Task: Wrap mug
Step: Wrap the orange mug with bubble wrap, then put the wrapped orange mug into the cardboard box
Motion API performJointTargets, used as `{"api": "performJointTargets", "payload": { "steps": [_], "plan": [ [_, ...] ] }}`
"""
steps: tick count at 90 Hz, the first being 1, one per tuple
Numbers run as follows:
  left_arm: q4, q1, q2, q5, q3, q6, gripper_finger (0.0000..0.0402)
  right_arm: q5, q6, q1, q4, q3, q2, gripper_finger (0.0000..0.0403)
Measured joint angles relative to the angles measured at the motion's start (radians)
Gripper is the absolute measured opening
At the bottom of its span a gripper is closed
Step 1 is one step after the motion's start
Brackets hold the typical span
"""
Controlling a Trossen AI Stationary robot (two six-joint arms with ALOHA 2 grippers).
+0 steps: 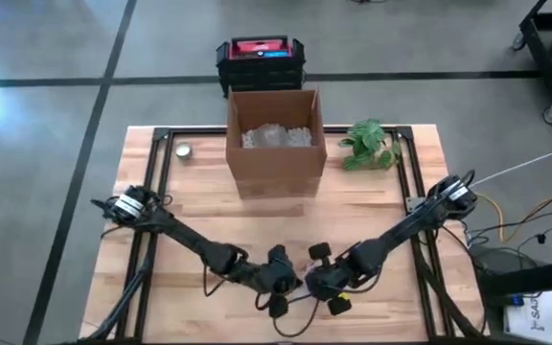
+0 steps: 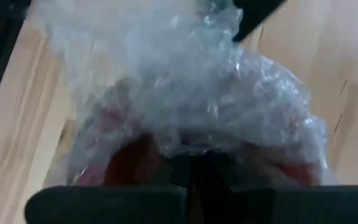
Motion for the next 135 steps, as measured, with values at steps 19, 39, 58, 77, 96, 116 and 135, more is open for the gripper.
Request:
{"api": "performJointTargets", "payload": {
  "steps": [19,39,58,77,96,116,135],
  "plan": [
    [0.018,0.022,0.021,0.009,-0.006,-0.003,0.002,-0.009,-0.003,-0.016,0.051,-0.004,0.018,0.0],
    [0.059,0.022,0.057,0.023,-0.005,-0.015,0.002,-0.035,-0.016,-0.023,0.004,0.014,0.008,0.0],
    [0.044,0.026,0.045,0.016,-0.004,0.003,0.002,-0.034,-0.006,-0.015,-0.175,0.119,-0.087,0.0],
    [0.044,0.024,0.044,0.017,-0.004,0.002,0.002,-0.06,0.155,-0.016,-0.213,0.129,-0.183,0.0],
    [0.044,0.024,0.043,0.036,-0.004,0.002,0.002,-0.08,0.143,0.03,-0.214,0.131,-0.217,0.0056],
    [0.041,0.024,0.043,0.041,-0.004,0.002,0.002,0.012,0.143,0.107,-0.207,0.125,-0.154,0.0187],
    [0.04,0.023,0.041,0.042,-0.004,0.002,0.002,0.008,0.143,0.102,-0.201,0.125,-0.042,0.0272]
  ]
}}
